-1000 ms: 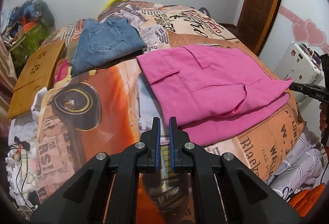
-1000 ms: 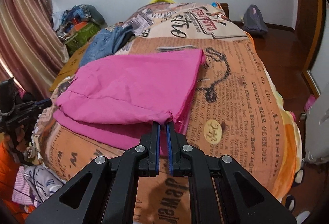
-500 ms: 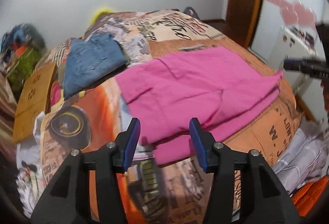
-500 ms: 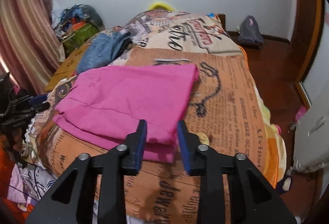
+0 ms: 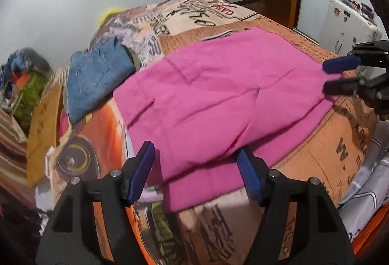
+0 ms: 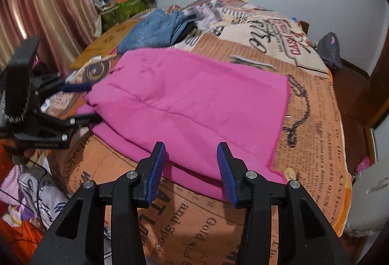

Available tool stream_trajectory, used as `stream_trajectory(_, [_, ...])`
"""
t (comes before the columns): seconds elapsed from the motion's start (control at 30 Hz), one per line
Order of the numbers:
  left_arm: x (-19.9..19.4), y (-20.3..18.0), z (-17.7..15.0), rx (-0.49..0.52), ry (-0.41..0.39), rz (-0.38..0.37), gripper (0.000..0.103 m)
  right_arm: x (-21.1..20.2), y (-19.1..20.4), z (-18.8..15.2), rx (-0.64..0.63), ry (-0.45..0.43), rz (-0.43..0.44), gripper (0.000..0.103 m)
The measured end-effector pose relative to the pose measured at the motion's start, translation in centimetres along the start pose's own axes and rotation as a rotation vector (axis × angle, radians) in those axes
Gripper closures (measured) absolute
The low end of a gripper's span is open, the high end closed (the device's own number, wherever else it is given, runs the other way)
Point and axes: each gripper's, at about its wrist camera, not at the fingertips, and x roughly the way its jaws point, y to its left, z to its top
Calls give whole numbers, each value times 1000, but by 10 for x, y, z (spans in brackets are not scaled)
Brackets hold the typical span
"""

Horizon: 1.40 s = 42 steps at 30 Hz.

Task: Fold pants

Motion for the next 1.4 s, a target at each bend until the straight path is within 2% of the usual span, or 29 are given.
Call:
stream_trajectory(0.13, [0,-13,10,72,-39,25,37,6,5,0,-21,21,18,62])
stream_trajectory(0.2, [0,-15,15,88,-55,12,49,7,8,0,-31,24,23,58])
stream_trajectory(0.27, [2,-16,20,97,-54,-25,73,7,11,2,-42,22,26,53])
stream_trajectory(0.43, [5,-14,26,90,-55,-54,91,14,18,8,-51,24,40,51])
stream_trajectory(0.6, [-4,-6,32,45,-82,-81,95,28,22,13,-57,30,33,51])
stream_trajectory(0.83, [-19,1,42,-14,-106,-102,95,24,33,18,-85,-2,15,50])
stream_trajectory(0.93, [-23,2,45,-33,-113,-118,95,23,43,17,-120,-2,-13,33])
stream_trajectory(1.0, [-27,2,46,-33,-122,-124,95,23,48,15,-146,-21,-40,33])
stream_trajectory(1.1, [-33,0,44,-29,-132,-132,96,24,45,17,-135,-31,-62,37])
stream_trajectory(1.2, [-38,-2,40,-18,-132,-147,96,22,31,18,-77,-37,-27,63])
stream_trajectory(1.27, [-38,-5,38,-5,-126,-146,96,17,29,18,-61,-50,-23,76])
stream_trajectory(1.33, [-38,-9,34,6,-122,-146,96,12,30,18,-64,-59,-16,84])
stream_trajectory(1.4, [-37,-10,31,5,-114,-155,96,6,32,17,-80,-68,-21,86])
